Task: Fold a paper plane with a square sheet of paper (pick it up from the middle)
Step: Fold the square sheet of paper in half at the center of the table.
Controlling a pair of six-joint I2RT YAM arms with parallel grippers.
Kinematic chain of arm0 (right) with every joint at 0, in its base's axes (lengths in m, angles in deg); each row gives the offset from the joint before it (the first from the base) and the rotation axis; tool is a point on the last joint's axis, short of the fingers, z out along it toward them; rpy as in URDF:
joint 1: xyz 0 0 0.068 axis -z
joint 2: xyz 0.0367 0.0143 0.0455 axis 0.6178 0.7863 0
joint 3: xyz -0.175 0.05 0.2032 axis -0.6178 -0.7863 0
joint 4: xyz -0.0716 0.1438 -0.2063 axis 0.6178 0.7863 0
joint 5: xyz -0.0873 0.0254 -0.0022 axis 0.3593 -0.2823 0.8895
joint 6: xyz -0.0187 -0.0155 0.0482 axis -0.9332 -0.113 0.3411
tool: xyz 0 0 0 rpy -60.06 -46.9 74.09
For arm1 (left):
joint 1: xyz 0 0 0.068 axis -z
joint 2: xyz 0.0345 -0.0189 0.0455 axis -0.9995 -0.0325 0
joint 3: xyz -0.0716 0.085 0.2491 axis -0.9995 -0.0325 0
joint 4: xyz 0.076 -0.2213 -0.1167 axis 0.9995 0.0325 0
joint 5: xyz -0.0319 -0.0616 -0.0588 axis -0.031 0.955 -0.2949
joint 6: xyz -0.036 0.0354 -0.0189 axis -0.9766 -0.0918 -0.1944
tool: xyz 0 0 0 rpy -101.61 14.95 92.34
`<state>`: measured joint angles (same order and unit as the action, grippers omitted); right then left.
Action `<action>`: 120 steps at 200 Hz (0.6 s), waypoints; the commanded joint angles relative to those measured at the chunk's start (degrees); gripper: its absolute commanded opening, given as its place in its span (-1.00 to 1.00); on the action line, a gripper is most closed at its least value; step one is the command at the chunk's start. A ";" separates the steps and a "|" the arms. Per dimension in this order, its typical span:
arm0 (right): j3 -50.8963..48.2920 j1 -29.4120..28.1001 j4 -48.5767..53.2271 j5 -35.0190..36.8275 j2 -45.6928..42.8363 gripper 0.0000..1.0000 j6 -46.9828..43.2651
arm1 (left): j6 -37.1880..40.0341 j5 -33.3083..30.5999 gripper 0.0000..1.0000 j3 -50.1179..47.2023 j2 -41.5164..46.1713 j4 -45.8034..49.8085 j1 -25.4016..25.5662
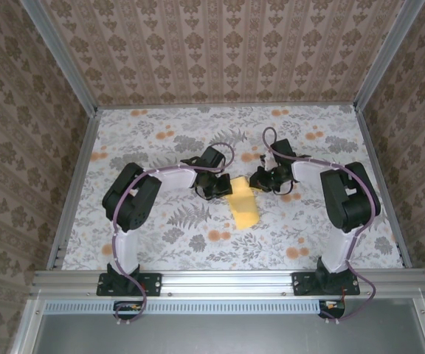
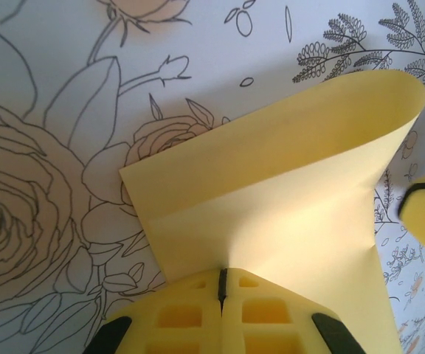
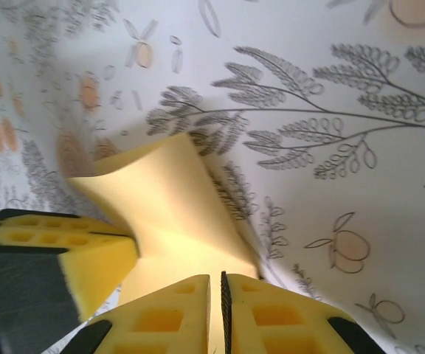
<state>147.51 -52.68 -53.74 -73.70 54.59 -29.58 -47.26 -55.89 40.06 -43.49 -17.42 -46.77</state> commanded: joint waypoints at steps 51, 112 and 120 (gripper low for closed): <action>5.05 -4.24 -2.18 -3.36 5.48 -0.72 3.17 | -0.58 -3.43 -0.91 -3.82 -6.49 10.10 0.55; 9.06 -3.37 1.45 6.09 10.01 -0.74 4.45 | -0.76 -3.21 -0.91 -4.20 -6.79 10.50 0.56; 9.07 -3.12 1.78 7.62 9.92 -0.75 4.71 | -0.77 -3.25 -0.91 -4.35 -6.78 10.51 0.56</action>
<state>154.68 -56.62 -54.72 -73.05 63.16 -26.10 -47.26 -55.41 40.06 -43.60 -17.42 -46.93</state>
